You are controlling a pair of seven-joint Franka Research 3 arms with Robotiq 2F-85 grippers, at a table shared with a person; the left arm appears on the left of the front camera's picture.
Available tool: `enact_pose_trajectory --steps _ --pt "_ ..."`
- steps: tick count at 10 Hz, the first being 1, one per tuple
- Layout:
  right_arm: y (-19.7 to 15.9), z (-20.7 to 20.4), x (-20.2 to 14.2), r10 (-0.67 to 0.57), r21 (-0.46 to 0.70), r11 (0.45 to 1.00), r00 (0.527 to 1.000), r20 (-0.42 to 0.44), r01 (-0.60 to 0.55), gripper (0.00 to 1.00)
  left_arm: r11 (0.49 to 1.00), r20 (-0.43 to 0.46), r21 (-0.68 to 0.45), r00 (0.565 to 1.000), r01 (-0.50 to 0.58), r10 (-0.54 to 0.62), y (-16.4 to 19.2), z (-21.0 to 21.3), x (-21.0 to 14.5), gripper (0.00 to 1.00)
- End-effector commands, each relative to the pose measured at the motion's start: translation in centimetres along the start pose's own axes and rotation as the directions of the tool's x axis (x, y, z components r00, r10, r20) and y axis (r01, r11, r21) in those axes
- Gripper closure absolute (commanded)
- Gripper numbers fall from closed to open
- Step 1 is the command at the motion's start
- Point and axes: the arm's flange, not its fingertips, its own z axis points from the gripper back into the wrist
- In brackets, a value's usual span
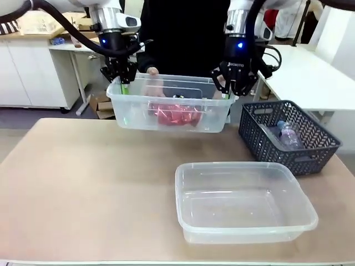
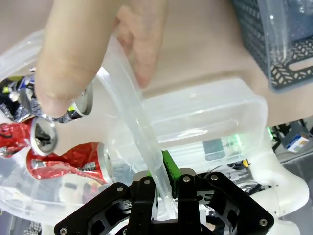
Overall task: Sort the waste into each basket.
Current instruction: Offer the picked Organizing box to the human, then release the Organizing box you were holding.
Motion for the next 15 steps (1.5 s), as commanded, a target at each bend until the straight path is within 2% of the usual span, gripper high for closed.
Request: enact_pose_trajectory --steps 1,8,9,10,11,12,13,15 --pt "-0.5 0.0 0.3 -0.009 0.004 1.000 1.000 0.007 0.009 0.94 1.000 0.007 -0.010 1.000 0.011 -0.011 -0.4 0.2 -0.2 0.95" --pt "-0.1 0.3 -0.1 -0.002 0.002 1.000 1.000 0.005 0.002 0.94 1.000 0.010 0.005 1.000 0.002 -0.002 -0.1 -0.2 0.3 0.95" --pt "-1.1 0.7 -0.6 0.011 0.040 0.999 0.999 0.048 -0.013 0.37 0.999 0.030 -0.011 0.998 0.050 -0.050 -0.5 0.0 0.1 0.38" --pt "-1.5 0.9 -1.2 0.000 0.051 0.999 0.997 0.073 -0.004 0.37 0.999 0.036 -0.014 0.998 0.043 -0.043 -0.8 0.2 0.0 0.38" --pt "-1.8 1.0 -1.4 0.011 0.049 0.999 0.995 0.101 -0.017 0.00 0.999 0.035 0.001 0.999 0.033 -0.033 -1.1 0.3 -0.4 0.00" --pt "-2.0 1.1 -1.7 0.034 0.046 0.998 0.993 0.115 -0.039 0.33 0.999 0.034 0.012 0.999 0.030 -0.030 -1.3 0.5 -0.8 0.33" --pt "-2.2 1.0 -1.8 0.029 0.046 0.998 0.992 0.121 -0.035 0.00 1.000 0.043 0.019 0.999 0.023 -0.024 -1.3 0.7 -1.3 0.00" --pt "-2.5 1.2 -1.7 0.026 0.059 0.998 0.990 0.136 -0.035 0.00 0.999 0.064 0.021 0.997 0.030 -0.031 -1.5 1.1 -2.4 0.00"
